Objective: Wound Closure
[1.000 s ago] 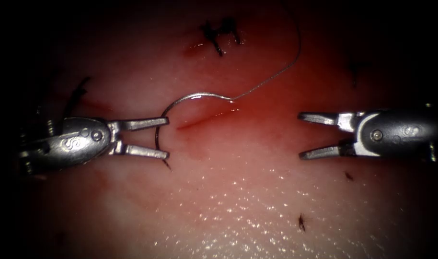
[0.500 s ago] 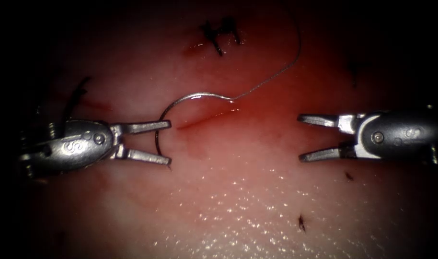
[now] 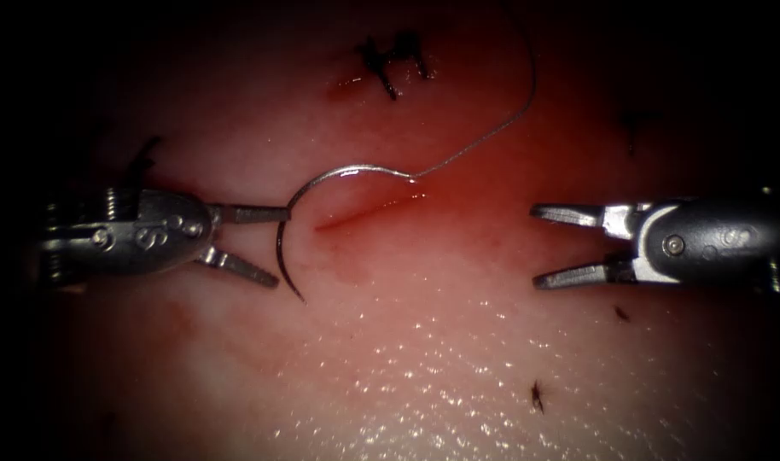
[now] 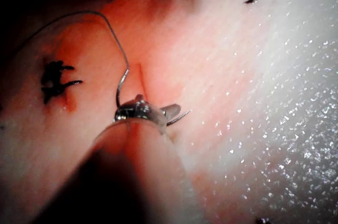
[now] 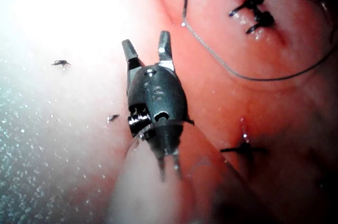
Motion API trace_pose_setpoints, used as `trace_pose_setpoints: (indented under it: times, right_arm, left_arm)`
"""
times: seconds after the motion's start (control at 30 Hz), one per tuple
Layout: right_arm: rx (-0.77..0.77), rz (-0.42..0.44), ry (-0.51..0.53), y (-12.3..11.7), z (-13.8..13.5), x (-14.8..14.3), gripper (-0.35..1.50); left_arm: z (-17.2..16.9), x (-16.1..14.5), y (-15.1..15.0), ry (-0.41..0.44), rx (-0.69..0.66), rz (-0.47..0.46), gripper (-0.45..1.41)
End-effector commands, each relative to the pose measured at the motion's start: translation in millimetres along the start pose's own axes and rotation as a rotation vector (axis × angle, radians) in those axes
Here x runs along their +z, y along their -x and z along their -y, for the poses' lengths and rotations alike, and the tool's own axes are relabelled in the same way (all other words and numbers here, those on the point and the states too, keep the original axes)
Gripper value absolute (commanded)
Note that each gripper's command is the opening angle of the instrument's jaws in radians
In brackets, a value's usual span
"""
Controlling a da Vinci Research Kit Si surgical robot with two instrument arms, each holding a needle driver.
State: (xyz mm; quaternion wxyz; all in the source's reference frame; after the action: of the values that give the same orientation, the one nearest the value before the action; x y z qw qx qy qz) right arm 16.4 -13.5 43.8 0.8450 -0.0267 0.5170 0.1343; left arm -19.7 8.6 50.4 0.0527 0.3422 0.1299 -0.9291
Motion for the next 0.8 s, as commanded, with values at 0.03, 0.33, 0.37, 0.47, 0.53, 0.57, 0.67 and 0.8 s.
trace_pose_setpoints:
  times: [0.03,0.33,0.37,0.47,0.53,0.57,0.67,0.8]
  right_arm:
    - [0.002,-0.003,-0.003,0.3,0.7,1.0,0.51]
    - [0.002,-0.007,-0.008,0.1,0.9,1.4,0.49]
    - [0.002,-0.009,-0.010,0.1,0.9,1.4,0.49]
    - [0.002,-0.009,-0.010,0.2,0.9,1.4,0.47]
    - [0.001,-0.009,-0.010,0.3,0.9,1.4,0.47]
    - [0.001,-0.009,-0.009,0.3,0.8,1.5,0.47]
    - [-0.001,-0.010,-0.008,0.5,0.8,1.6,0.47]
    - [-0.005,-0.006,-0.010,0.9,0.8,1.8,0.47]
  left_arm:
    - [0.2,1.0,0.1,0.008,0.011,0.023,0.58]
    - [-0.3,2.5,1.0,0.113,0.154,0.179,0.53]
    - [-0.4,2.7,1.1,0.119,0.163,0.188,0.51]
    - [-0.7,3.8,1.1,0.132,0.219,0.185,0.56]
    - [-0.6,4.2,1.1,0.131,0.235,0.184,0.56]
    - [-0.5,4.4,1.1,0.130,0.252,0.184,0.56]
    - [-0.1,4.9,0.9,0.127,0.267,0.186,0.63]
    - [0.2,5.5,0.9,0.115,0.263,0.183,0.58]
